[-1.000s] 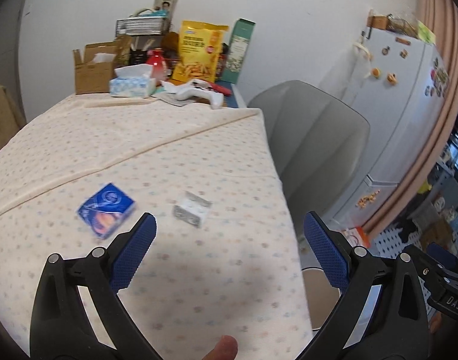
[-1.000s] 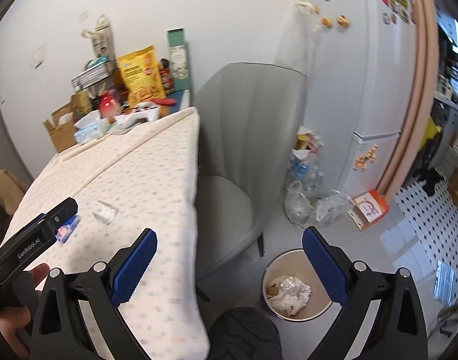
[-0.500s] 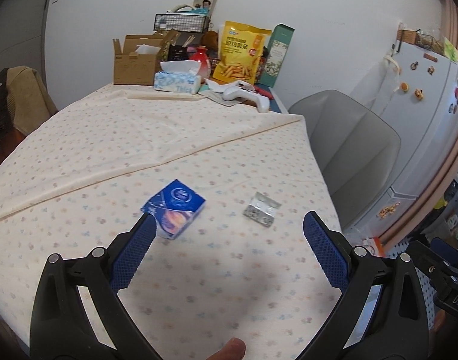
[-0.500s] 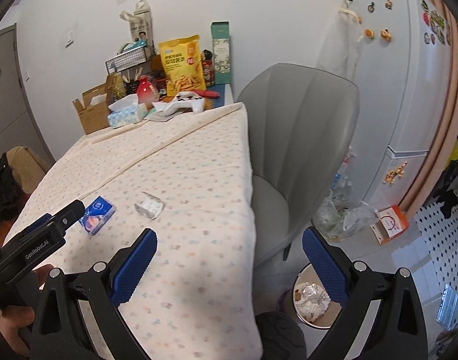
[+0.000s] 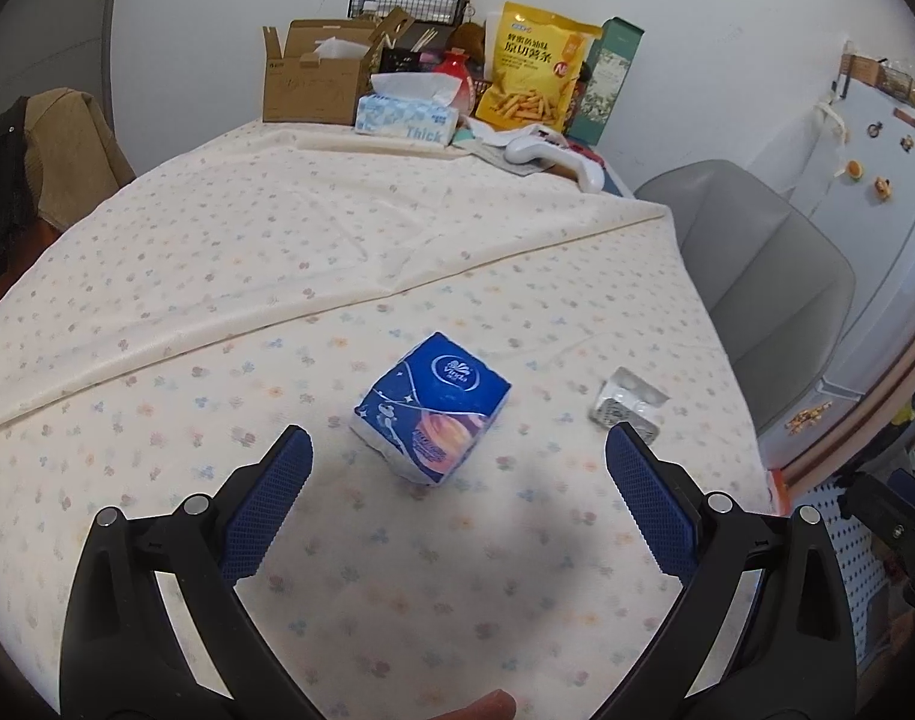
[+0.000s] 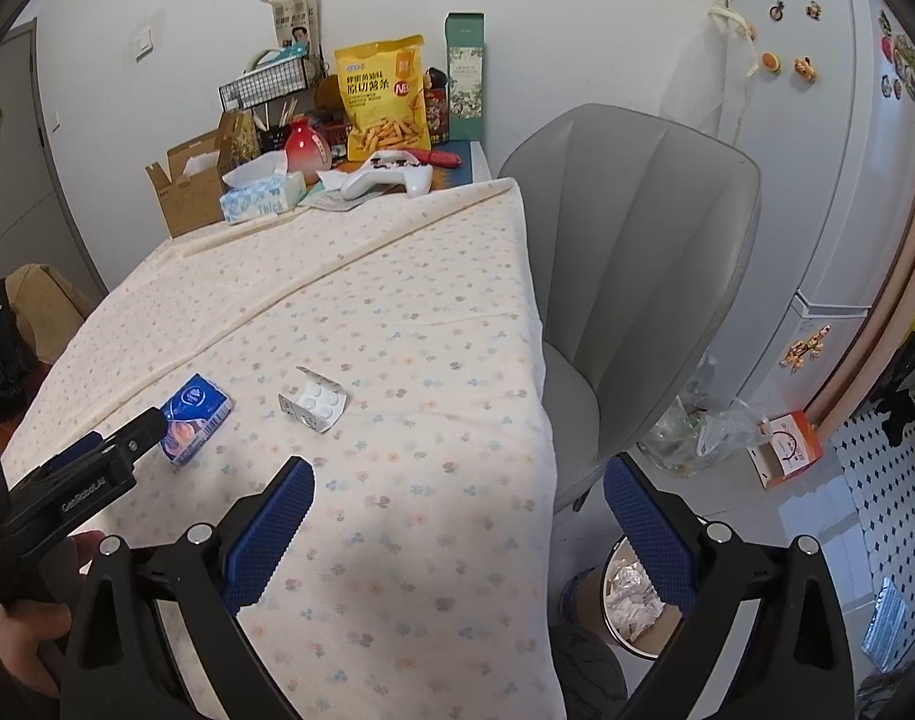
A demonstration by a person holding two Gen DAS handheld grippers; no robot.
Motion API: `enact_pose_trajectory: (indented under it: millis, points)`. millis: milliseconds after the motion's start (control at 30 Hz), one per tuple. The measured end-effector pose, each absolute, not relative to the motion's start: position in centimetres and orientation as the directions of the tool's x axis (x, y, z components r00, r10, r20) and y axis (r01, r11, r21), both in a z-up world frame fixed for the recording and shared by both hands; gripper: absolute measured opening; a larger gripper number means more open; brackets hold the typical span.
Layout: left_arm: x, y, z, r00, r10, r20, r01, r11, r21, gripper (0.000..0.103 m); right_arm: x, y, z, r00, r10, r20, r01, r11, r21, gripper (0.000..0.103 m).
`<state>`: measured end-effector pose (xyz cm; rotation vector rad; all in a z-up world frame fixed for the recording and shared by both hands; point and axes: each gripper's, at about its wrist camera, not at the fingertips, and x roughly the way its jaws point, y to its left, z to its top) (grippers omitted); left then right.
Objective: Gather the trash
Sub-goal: 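Grasp the blue tissue pack with the left gripper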
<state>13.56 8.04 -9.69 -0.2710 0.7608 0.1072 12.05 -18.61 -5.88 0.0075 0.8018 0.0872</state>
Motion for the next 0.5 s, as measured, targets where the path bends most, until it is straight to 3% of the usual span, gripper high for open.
enact_pose_trajectory:
  millis: [500]
  points:
    - [18.9, 8.4, -13.2, 0.614, 0.065, -0.787, -0.18, 0.982, -0.059, 0.095, 16.4, -16.7, -8.6, 0.637, 0.099, -0.765, -0.099, 0.994, 0.047, 0.094]
